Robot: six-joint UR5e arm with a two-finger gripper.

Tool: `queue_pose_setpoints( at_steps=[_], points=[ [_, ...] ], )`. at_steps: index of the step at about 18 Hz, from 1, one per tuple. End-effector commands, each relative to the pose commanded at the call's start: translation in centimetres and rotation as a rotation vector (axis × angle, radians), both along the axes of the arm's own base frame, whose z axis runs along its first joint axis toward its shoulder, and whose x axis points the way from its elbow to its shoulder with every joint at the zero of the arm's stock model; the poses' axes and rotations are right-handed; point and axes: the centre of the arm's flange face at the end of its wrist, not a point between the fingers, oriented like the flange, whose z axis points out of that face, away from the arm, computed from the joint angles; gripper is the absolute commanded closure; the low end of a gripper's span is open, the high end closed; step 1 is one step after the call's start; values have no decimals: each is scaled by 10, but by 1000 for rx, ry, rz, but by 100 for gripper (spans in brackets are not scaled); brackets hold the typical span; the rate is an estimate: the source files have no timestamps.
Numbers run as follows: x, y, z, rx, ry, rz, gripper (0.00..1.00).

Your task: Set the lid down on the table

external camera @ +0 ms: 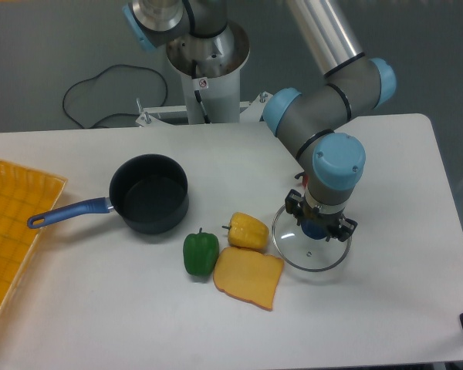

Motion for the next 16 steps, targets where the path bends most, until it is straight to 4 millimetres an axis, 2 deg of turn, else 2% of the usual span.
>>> queue_pose_setpoints(
  at_steps=[8,16],
  points=[
    [-2,1,-11,-4,-5,-2,55],
    [-9,-1,-13,1,2,3,55]
  ],
)
